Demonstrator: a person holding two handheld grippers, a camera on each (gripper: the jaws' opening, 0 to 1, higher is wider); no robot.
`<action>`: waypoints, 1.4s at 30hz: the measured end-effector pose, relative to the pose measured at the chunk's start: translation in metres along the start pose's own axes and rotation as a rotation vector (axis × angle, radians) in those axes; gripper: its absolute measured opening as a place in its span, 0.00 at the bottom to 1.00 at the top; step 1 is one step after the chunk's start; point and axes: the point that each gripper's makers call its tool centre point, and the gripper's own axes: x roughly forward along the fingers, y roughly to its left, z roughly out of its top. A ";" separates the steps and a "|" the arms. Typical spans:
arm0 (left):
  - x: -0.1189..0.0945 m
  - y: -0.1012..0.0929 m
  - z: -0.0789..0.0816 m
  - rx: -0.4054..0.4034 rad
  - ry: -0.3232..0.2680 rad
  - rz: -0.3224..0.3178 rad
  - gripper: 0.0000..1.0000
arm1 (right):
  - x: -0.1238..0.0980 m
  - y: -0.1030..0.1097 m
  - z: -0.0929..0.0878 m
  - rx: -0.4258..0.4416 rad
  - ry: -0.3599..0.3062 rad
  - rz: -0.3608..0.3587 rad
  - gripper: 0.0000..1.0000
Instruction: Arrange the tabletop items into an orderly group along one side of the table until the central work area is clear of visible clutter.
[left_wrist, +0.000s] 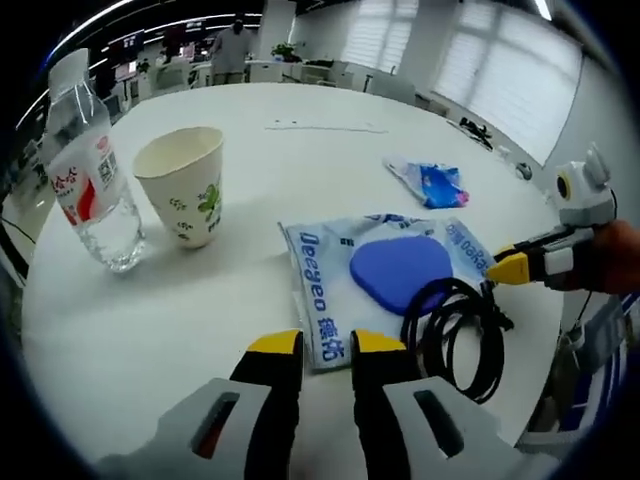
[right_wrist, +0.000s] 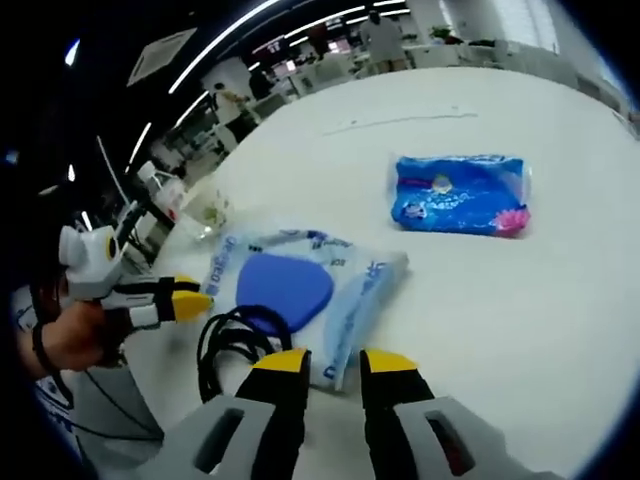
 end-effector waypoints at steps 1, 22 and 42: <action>-0.002 -0.003 0.000 -0.006 0.009 0.001 0.12 | -0.001 0.001 0.000 0.011 0.002 -0.003 0.15; -0.040 -0.003 -0.017 -0.043 -0.006 -0.011 0.00 | -0.009 0.021 0.001 -0.083 -0.046 0.002 0.00; -0.084 -0.012 0.021 0.003 -0.156 0.027 0.00 | -0.025 0.046 0.025 -0.162 -0.184 0.015 0.00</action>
